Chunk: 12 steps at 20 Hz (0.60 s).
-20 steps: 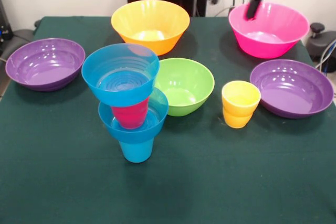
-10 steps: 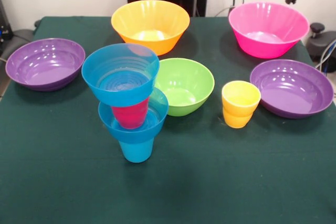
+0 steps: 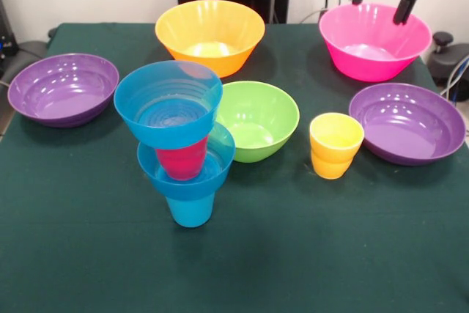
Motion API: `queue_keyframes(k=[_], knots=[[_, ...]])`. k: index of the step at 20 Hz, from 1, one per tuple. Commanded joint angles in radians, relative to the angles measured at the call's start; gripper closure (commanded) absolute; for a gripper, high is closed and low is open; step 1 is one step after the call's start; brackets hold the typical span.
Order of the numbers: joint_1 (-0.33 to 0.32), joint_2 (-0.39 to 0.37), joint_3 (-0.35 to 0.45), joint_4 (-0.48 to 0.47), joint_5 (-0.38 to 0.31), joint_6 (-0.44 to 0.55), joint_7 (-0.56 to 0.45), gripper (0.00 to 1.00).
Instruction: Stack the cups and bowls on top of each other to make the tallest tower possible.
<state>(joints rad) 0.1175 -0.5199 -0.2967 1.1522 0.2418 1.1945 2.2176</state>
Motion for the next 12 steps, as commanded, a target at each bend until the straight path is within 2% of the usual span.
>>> queue_keyframes(k=[1,6,12], knots=[[0.000,0.039,0.061,0.193,0.009,-0.204,0.180,0.00],[-0.001,0.056,0.068,0.201,0.015,-0.250,0.183,0.00],[0.004,0.065,0.064,0.197,0.020,-0.254,0.198,0.00]])
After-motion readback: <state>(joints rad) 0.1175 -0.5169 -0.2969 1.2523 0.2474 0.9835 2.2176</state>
